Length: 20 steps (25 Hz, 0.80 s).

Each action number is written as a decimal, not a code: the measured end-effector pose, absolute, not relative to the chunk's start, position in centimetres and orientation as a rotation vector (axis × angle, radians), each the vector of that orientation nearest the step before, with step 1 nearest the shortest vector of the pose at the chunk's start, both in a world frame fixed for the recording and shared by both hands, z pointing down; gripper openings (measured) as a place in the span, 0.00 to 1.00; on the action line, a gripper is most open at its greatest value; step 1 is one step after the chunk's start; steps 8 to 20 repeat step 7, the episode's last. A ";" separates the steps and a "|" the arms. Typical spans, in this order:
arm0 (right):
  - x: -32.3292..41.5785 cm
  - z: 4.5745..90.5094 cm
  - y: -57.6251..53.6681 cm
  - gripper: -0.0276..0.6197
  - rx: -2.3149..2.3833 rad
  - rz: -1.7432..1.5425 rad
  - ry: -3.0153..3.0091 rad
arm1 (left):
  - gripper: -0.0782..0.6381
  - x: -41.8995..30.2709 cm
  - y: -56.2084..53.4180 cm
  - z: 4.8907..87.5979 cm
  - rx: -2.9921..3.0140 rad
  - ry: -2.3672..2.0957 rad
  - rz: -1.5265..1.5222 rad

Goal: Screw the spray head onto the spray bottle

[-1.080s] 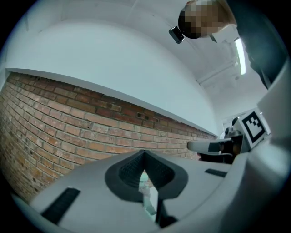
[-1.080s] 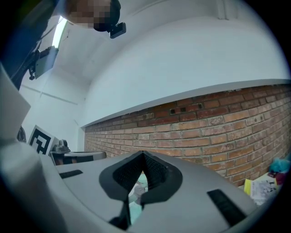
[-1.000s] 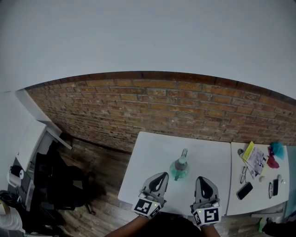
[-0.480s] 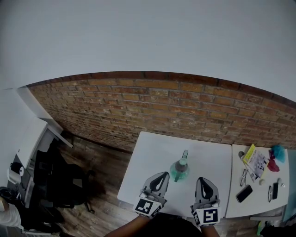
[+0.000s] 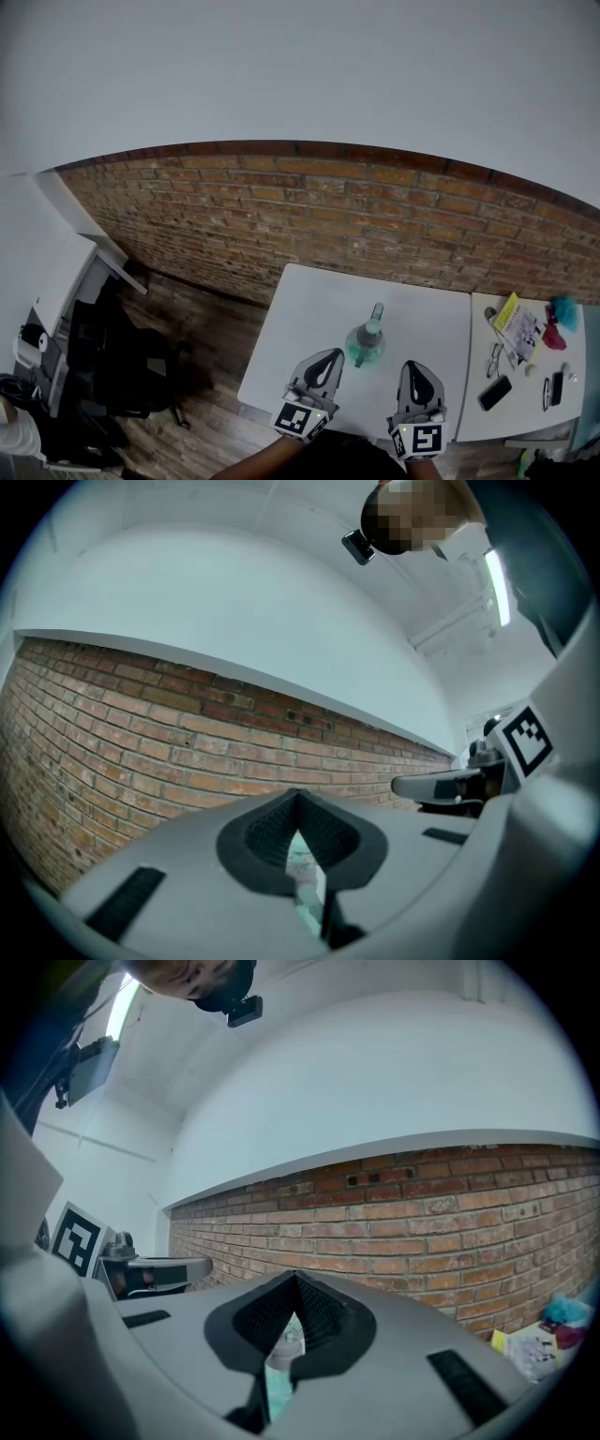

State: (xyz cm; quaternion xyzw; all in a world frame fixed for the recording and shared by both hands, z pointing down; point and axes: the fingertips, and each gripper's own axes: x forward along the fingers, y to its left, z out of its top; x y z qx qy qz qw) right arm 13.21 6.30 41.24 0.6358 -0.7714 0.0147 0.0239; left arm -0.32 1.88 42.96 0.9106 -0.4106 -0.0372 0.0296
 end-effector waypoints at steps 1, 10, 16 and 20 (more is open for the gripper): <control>13.2 41.4 6.3 0.05 1.970 0.050 -2.384 | 0.11 -0.4 1.9 43.0 2.813 -1.259 -0.114; 13.0 41.8 6.3 0.05 1.960 0.043 -2.367 | 0.11 -1.0 1.8 42.9 2.793 -1.289 -0.118; 13.0 41.8 6.3 0.05 1.960 0.043 -2.367 | 0.11 -1.0 1.8 42.9 2.793 -1.289 -0.118; 13.0 41.8 6.3 0.05 1.960 0.043 -2.367 | 0.11 -1.0 1.8 42.9 2.793 -1.289 -0.118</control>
